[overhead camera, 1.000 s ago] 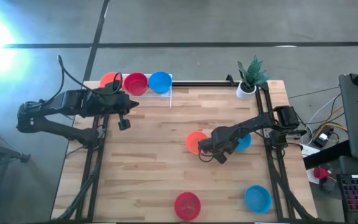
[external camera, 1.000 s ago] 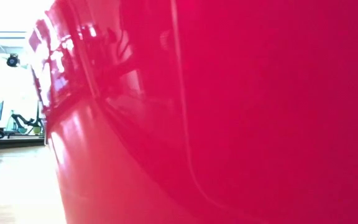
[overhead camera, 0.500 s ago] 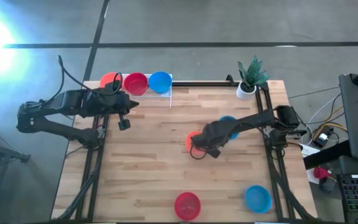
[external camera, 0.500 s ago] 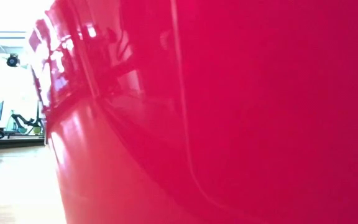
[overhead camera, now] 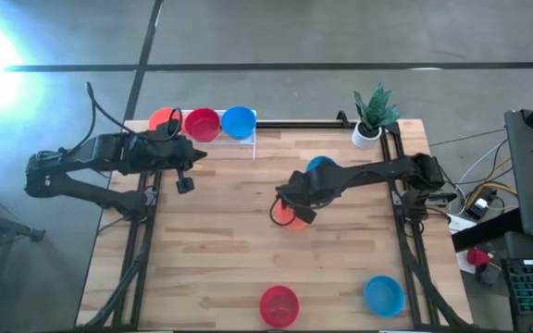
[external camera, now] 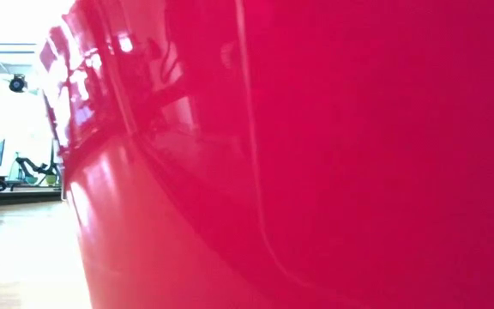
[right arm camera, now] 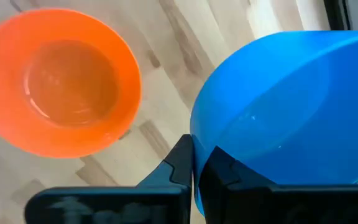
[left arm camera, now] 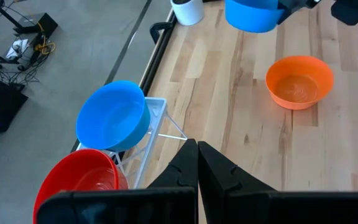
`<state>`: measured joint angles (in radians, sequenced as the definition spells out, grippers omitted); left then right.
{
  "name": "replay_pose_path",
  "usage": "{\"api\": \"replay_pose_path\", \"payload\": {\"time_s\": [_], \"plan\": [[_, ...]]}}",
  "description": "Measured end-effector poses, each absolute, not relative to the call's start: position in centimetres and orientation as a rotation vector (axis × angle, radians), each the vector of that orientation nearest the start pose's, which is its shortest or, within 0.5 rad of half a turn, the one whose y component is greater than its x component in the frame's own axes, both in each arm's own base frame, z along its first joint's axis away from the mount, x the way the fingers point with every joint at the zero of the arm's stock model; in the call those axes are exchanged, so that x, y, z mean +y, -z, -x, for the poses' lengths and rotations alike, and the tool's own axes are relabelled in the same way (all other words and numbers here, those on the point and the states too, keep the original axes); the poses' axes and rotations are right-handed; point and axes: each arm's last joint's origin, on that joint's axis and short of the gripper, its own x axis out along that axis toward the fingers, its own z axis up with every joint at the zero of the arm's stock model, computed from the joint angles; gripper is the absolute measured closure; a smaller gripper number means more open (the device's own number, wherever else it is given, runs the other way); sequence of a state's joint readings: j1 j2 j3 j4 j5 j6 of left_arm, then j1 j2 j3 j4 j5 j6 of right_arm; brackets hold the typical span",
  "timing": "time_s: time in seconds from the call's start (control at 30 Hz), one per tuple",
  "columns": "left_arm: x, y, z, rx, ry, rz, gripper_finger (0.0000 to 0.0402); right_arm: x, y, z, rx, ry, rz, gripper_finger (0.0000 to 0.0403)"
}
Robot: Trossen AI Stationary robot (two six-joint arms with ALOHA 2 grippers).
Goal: Pick & Place Mini bowls
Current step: Stack the top blue bowl on top of the blue bowl on the shelf
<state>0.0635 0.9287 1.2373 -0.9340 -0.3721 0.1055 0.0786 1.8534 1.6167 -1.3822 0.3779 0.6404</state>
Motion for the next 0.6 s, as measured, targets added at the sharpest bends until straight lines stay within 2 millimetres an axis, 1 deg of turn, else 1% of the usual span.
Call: {"api": "replay_pose_path", "payload": {"time_s": [0.2,0.43,0.6], "plan": [[2.0,-39.1,-15.3,0.645,-0.388,-0.198,0.0399,0.8,-27.7,-34.6,1.401,0.651,-0.092,0.0395],[2.0,-39.1,-15.3,0.646,-0.386,-0.204,0.0399,-1.1,-28.9,-35.0,1.376,0.637,-0.063,0.0394],[2.0,-39.1,-15.3,0.650,-0.380,-0.221,0.0399,-2.6,-30.4,-35.3,1.351,0.593,-0.022,0.0394]]}}
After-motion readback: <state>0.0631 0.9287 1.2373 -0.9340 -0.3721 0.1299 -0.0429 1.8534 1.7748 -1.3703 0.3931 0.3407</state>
